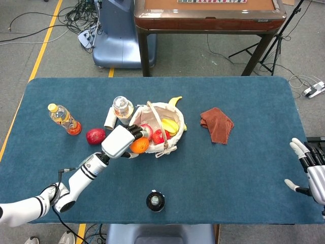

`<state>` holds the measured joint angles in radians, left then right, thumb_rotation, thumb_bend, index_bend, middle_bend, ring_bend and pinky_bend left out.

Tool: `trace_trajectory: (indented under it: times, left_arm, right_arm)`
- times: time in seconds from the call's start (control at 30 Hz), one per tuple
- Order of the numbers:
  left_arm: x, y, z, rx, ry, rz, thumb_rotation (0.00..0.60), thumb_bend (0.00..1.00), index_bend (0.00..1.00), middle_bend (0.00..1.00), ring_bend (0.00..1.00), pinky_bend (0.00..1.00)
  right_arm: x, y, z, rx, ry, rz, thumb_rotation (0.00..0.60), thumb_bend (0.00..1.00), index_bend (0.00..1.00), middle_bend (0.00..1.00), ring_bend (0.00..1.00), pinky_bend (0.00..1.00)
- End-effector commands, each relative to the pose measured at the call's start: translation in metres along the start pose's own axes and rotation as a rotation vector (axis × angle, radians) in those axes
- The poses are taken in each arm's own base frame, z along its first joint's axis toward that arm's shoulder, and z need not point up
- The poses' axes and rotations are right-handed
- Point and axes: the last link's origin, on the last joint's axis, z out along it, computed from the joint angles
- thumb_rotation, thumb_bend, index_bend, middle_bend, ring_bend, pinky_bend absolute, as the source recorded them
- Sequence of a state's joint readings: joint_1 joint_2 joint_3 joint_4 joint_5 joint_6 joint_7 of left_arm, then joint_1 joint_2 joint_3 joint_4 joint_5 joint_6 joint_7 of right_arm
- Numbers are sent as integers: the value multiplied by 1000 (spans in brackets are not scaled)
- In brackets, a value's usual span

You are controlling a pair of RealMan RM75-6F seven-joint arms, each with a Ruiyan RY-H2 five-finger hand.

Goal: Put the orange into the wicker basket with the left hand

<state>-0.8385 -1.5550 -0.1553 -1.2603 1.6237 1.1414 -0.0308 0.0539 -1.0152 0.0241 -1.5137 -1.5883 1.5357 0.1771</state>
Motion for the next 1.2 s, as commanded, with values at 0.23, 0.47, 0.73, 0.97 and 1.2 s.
trace_trajectory:
  times: [0.23,0.47,0.73,0.97,1.2]
  left_arm:
    - [-4,0,11,42,36,34,600,96,217,81,114,407]
    - [3,-7,6,87,106,31,600,96,167,23,46,335]
    - [15,-26,-39,216,29,70,600,96,166,23,51,335]
    - [37,-37,-97,398,4,84,600,96,155,23,51,335]
    - [46,-50,-157,587,-6,116,600,96,152,23,53,330]
  right_arm:
    - [2,3,-5,-13,7,1,600,19,58,95,28,115]
    - [1,3,-4,-8,5,5,600,19,58,95,28,115]
    - [3,5,-2,-5,5,2,600,19,58,95,28,115]
    - [2,5,1,-3,4,5,600,19,58,95,28,115]
    - [0,3,8,7,-2,10,600,19,78,96,38,119]
